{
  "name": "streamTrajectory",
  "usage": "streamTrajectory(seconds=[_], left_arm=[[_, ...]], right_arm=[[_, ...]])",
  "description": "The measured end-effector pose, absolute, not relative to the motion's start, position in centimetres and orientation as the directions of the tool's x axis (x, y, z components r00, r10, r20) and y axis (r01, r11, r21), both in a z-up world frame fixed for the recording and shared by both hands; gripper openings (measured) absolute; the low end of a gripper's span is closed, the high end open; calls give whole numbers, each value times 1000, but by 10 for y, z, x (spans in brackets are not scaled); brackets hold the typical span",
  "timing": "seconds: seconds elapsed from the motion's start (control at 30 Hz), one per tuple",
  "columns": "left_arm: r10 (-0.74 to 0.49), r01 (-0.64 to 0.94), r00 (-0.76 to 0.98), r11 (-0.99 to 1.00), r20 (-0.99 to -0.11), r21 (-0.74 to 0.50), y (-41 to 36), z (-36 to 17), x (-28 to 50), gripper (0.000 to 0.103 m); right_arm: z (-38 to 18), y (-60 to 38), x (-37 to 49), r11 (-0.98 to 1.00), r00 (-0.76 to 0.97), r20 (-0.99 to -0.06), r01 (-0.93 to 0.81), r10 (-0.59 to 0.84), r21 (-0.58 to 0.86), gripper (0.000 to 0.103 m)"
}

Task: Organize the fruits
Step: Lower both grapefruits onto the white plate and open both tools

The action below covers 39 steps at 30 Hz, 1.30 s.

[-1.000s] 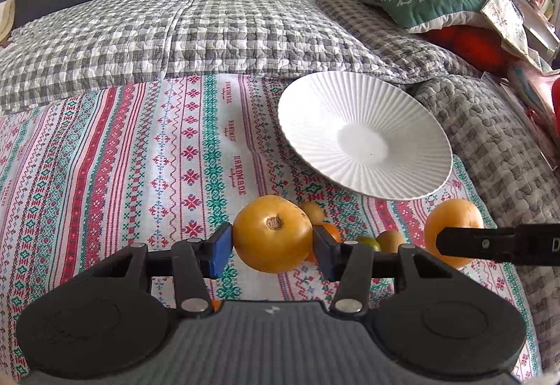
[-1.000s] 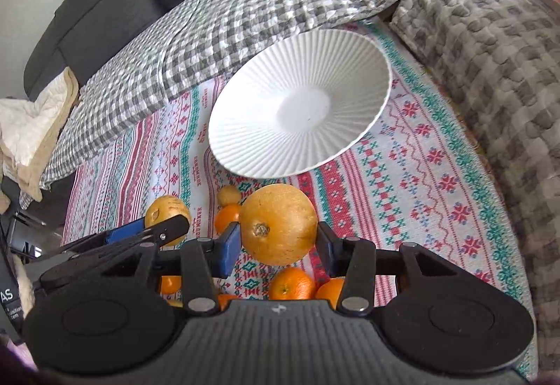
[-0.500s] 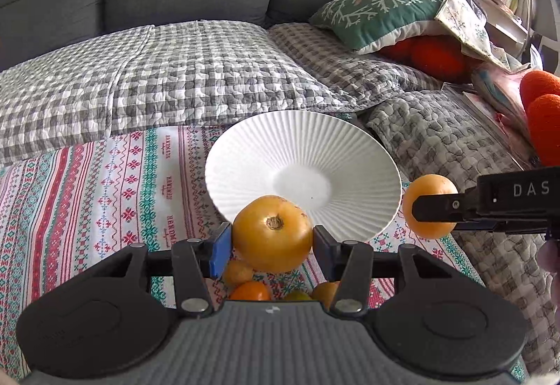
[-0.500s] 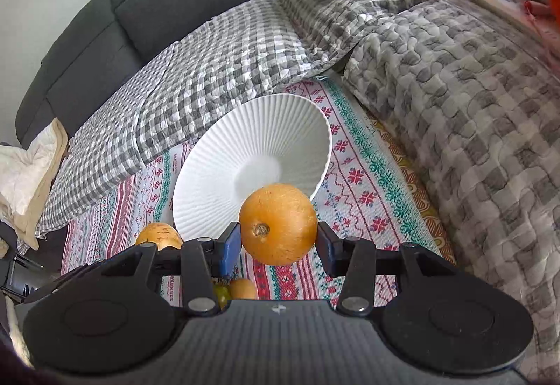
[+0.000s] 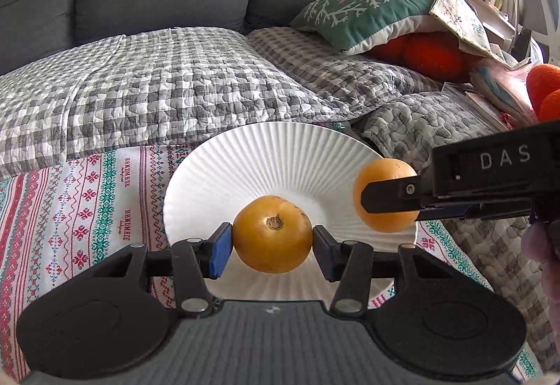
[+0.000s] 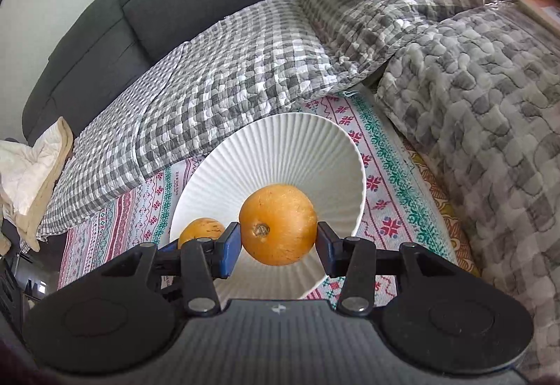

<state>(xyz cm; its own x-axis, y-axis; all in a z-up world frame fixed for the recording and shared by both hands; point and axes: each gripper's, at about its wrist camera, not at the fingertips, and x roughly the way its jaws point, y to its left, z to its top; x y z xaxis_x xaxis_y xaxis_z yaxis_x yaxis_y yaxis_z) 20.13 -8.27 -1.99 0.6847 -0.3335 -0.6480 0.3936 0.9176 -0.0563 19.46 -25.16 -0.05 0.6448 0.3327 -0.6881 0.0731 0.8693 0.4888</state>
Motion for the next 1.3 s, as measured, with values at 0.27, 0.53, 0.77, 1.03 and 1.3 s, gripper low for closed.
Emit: streamTrajectory(seconds=[0.27,0.53,0.77,1.03,1.3], left_arm=[[-334,409,692,912,-640,-34,-90,-35,209,45],[-344,409,697,911,-629,-45,-91,-38,213,45],[-341,412,696,910,-632,-38,-93,-39,213,45],[-334,413,681,910,-652,-34,-93,-33,209,59],[-325,431,670,902,-667,-6,-83,-13,188,82]], right_arm=[[-15,-248,212,862,638,-686,69,349,502,42],[-26,-247,217,862,624,-698,77,350,501,42],[-22,-247,216,856,636,-680,61,363,514,42],[-8,-251,204,877,646,-683,44,340,478,58],[13,-258,178,911,660,-706,78,258,405,79]])
